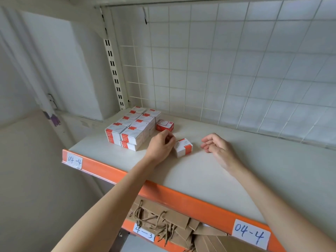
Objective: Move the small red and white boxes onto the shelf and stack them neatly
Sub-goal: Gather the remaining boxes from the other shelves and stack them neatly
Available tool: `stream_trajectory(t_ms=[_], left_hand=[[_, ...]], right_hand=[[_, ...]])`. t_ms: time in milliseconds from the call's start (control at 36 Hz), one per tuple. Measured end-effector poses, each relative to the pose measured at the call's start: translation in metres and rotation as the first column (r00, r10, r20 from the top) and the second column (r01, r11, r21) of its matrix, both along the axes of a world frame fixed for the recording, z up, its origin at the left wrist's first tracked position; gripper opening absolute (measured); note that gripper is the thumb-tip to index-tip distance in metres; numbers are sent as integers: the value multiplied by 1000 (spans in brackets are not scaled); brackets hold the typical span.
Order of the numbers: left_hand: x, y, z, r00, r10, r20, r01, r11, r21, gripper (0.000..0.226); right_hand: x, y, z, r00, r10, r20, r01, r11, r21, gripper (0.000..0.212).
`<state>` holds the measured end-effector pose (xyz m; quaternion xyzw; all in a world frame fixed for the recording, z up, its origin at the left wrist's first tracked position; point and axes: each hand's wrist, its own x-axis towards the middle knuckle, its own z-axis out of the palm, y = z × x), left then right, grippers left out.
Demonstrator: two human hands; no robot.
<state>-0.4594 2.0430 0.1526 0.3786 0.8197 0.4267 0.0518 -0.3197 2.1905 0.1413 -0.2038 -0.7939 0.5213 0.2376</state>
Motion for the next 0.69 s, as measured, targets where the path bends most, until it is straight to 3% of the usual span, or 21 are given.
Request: stream_trajectory(t_ms=[111,222,278,333,472,556,694], left_hand=[[3,-3,2,1000,5,1,-5,1000,-12,12],[6,-5,6,1000,-14,16,15,998,-57,11],[6,-7,8,999,-49,-3,48,993,-109,12],[7,-11,11,993,-117,-35,109,978,-175,15],[5,-25,19,921,-331,-206,257,913,-317,16],[-2,-36,32,848,-396,-352,275,897,-347,18],[-31,-60,58,785,-359,-505,244,928,-281,12]], right_hand=[[4,-3,7,997,50,61,-52,998,41,32],[5,-10,14,971,144,189,-160,984,74,16],[4,-13,17,955,166,247,-196,976,99,17],[0,-18,21,943,151,295,-203,967,153,4],[-18,-29,25,895,-10,447,-219,862,458,46],[-31,-35,27,899,-60,434,-213,806,552,44],[-59,-38,45,958,-63,279,-113,812,572,37]])
